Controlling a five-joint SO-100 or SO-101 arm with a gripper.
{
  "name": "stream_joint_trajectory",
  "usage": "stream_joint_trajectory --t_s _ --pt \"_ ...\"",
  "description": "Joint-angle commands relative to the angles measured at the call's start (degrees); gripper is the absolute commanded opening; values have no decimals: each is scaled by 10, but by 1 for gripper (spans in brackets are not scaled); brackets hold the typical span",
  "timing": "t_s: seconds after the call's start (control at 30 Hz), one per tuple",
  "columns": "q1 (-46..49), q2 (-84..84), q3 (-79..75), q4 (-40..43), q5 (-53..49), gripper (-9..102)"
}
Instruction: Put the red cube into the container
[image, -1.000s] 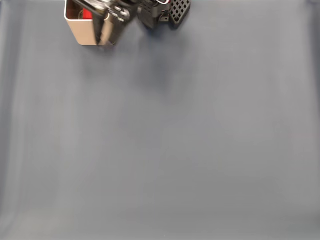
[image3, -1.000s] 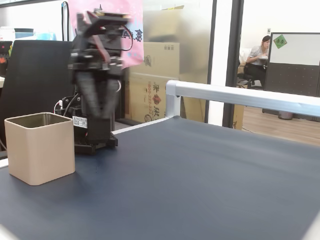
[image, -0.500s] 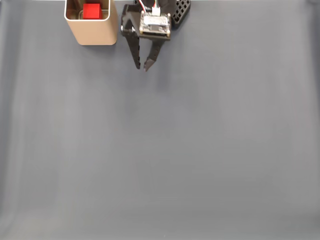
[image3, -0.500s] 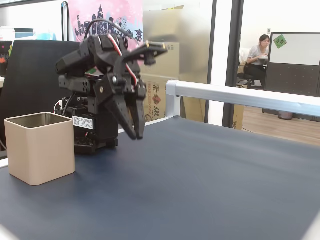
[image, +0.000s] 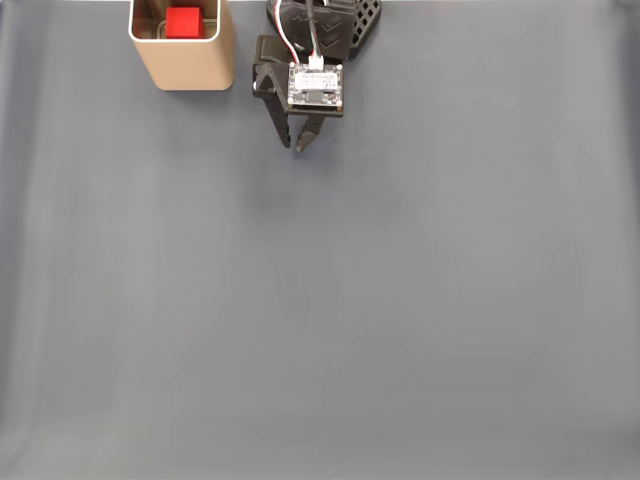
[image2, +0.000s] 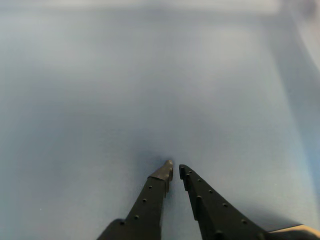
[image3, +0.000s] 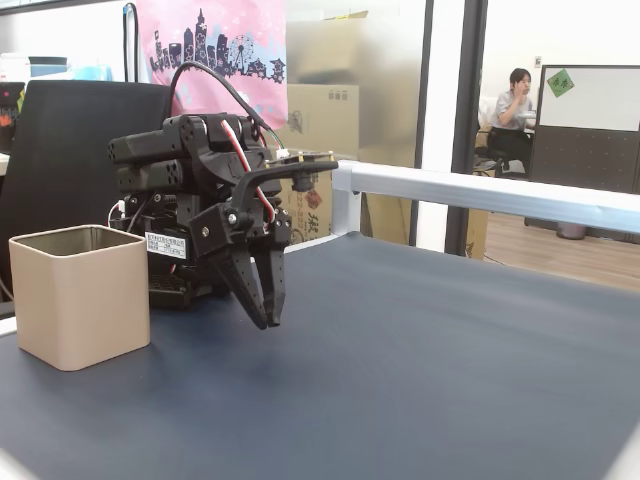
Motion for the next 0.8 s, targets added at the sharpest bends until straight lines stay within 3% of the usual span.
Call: stream_joint_trajectory --t_s 0.0,0.43,0.77 --pt "-14 15 21 -4 19 0" --pt "-55 36 24 95 43 0" --pt "-52 36 24 98 40 0"
